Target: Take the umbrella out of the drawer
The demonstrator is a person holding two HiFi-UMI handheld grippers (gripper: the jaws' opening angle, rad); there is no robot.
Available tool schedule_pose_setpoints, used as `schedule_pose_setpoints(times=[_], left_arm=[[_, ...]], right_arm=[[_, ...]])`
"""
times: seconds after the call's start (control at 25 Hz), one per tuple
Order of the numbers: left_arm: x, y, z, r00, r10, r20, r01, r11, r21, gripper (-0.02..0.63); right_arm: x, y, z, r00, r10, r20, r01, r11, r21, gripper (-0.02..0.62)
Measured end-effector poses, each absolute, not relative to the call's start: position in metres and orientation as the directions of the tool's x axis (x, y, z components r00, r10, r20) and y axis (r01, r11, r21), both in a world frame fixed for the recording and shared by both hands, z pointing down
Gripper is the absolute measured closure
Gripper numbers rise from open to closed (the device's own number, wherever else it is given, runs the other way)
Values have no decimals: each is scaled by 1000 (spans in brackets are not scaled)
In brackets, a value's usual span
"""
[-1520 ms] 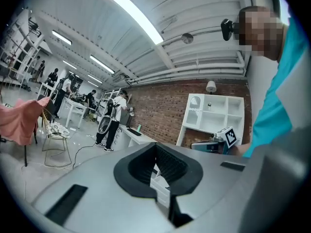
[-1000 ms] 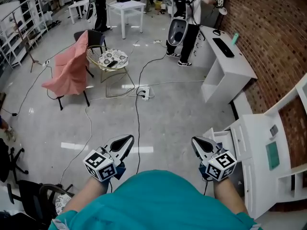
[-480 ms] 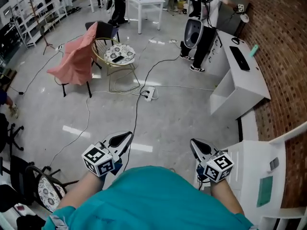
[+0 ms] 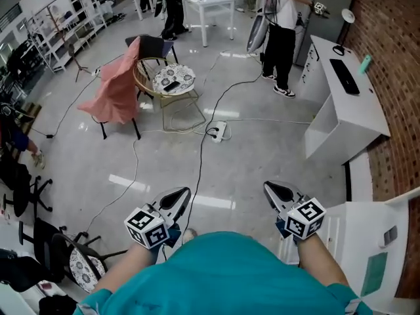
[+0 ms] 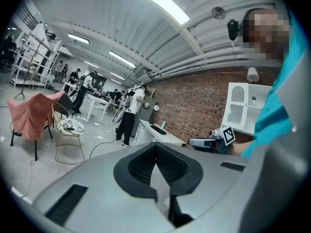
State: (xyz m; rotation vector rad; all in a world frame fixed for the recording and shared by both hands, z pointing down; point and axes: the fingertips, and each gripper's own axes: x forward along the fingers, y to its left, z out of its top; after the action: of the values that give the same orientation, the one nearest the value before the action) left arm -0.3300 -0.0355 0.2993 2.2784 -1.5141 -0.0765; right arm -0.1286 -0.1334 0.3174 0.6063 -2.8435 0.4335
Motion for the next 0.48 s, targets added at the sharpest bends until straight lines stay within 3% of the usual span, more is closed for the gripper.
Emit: schedule_pose_setpoints(times=[0.24,0.48], left_arm=[[-350,-55,314,461,-870,175,-853,-380,358,592],[-322,-84,326,550,-809,209,-811,-458,364,592]], right_arm=[[-143,-140,337,-862,-420,285,-494,824,-278,574],[-112,-163,354,-802,-492,337,-583,766,-269,571]])
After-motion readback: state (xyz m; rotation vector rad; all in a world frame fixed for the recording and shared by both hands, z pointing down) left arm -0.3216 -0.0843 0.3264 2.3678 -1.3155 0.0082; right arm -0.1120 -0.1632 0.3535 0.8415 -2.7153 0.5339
